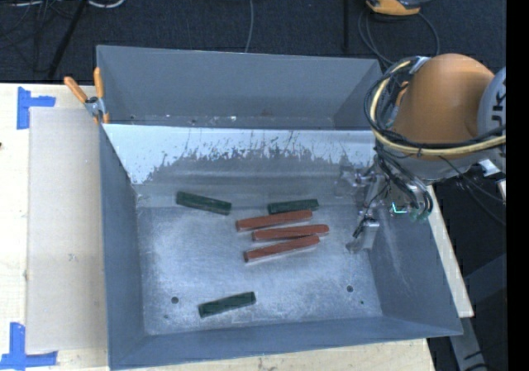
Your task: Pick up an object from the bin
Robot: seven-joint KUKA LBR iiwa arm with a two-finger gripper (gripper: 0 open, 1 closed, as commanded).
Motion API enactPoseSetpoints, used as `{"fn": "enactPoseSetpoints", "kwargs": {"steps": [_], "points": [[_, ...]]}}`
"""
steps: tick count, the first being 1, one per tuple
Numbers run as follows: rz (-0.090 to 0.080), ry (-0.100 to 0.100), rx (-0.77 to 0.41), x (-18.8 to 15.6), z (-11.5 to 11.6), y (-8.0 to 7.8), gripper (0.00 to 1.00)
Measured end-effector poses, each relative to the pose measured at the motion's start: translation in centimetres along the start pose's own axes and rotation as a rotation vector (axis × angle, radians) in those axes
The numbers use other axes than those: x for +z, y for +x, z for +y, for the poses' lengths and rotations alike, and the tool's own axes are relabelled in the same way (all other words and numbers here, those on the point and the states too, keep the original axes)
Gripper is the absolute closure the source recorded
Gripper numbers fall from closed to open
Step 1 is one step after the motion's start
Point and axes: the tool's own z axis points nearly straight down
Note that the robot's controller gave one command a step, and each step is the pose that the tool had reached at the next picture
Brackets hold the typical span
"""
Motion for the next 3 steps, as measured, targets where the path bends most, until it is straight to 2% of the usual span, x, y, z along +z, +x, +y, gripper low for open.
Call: {"fn": "enactPoseSetpoints", "kwargs": {"steps": [1,2,3], "points": [[-0.008,0.0,-0.14,13.3,5.1,-4.5,0.0],[-0.014,0.001,-0.141,12.5,5.0,-4.7,1.0],[-0.016,0.006,-0.365,-0.9,-0.8,-3.2,1.0]]}}
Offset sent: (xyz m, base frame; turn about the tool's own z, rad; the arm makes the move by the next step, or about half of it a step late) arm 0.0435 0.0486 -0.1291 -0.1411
